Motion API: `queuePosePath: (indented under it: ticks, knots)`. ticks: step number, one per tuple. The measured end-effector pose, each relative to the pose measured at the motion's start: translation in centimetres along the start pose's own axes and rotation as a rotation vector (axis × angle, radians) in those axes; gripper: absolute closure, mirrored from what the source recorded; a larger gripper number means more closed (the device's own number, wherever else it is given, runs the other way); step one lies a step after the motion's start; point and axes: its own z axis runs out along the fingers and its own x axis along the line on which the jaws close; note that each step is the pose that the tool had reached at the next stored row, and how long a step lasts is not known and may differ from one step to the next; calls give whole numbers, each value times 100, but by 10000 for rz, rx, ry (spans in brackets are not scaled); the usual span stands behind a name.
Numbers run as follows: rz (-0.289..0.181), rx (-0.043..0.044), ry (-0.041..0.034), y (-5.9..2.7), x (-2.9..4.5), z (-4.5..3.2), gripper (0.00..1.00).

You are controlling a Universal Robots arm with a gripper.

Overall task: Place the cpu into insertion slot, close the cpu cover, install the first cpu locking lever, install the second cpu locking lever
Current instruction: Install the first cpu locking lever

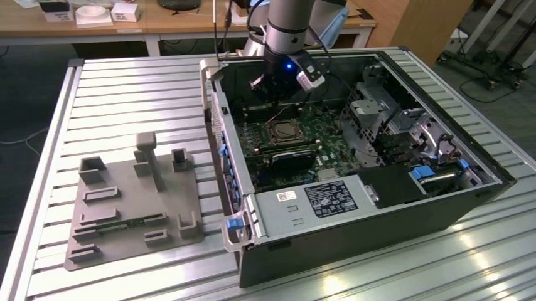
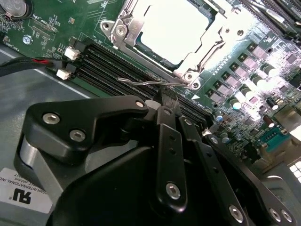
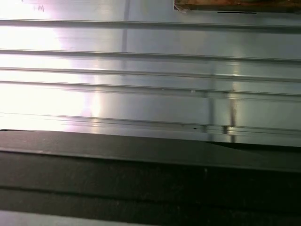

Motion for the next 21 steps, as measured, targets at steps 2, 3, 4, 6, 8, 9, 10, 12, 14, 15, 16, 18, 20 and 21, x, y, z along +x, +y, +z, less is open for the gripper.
queuePosePath:
  ticks: [2, 3, 4, 6, 8, 9, 10, 12, 14, 15, 16, 18, 20, 21]
  knots:
    - [-1, -2, -1, -1, 0, 1, 90]
    - [0, 1, 1, -1, 0, 1, 90]
    - [0, 0, -1, -1, 0, 3, 90]
    - [-1, 1, -1, -2, 0, 10, 90]
    - [-2, -57, -3, -2, 0, 11, 90]
    - [-1, -87, -6, -2, 0, 14, 90]
    - [0, -96, -9, -2, -2, 20, 90]
    - [-1, -95, -5, -4, -12, 40, 90]
    - [-1, -96, -6, -7, -19, 71, 90]
    - [1, -96, -6, -7, -19, 84, 90]
    - [1, -95, -6, -8, -19, 89, 90]
    - [-1, -94, -3, -8, -19, 89, 90]
    - [-2, -100, -7, -8, -19, 97, 90]
    - [-3, -99, -6, -9, -19, 99, 90]
